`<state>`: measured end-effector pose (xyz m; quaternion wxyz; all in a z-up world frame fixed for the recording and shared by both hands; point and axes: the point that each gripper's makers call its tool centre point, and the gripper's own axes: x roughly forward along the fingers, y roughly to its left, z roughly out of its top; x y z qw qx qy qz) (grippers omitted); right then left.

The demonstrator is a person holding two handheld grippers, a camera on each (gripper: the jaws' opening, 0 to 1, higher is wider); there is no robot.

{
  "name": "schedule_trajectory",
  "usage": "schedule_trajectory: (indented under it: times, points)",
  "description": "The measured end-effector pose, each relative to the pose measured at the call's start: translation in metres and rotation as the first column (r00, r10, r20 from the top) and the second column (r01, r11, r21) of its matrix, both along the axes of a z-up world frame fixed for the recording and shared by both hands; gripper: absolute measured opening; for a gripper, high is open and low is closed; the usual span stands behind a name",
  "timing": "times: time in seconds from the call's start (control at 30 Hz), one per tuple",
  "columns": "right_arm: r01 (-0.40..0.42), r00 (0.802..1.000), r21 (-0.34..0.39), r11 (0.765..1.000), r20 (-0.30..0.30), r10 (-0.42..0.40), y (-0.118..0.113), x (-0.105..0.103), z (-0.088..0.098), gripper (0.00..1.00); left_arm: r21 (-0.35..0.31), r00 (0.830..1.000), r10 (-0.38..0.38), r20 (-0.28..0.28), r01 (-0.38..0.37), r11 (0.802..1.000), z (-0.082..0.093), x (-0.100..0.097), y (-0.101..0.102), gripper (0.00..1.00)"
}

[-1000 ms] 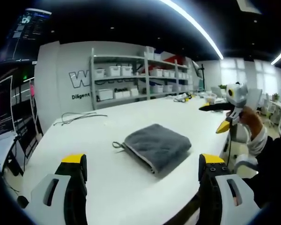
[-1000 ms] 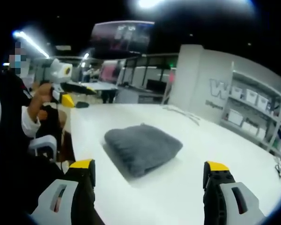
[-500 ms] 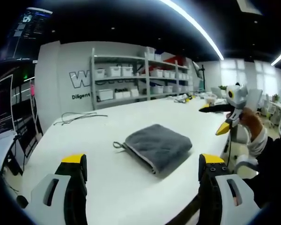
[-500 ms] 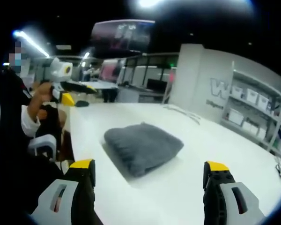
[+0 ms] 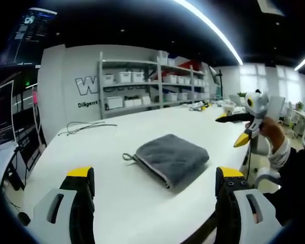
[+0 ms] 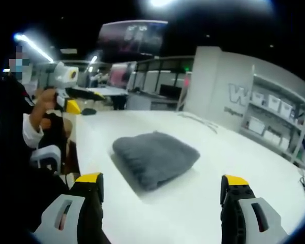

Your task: Open the folded towel by lifting each exposed corner and separating the folded layers until the towel lies flat within the target outline without major curled edges

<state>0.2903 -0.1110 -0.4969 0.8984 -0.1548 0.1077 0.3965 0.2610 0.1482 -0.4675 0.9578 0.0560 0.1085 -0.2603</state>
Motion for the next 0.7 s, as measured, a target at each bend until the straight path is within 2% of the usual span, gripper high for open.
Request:
schedule_trajectory:
  times: [0.7]
  points:
    - [-0.003,1.0,-0.006,1.0,-0.007,0.003,0.005,0.0025,-0.0074,0.95,-0.011,1.0,-0.021,0.007,0.021,1.0,-0.0022,0.0028,-0.0047,0.97]
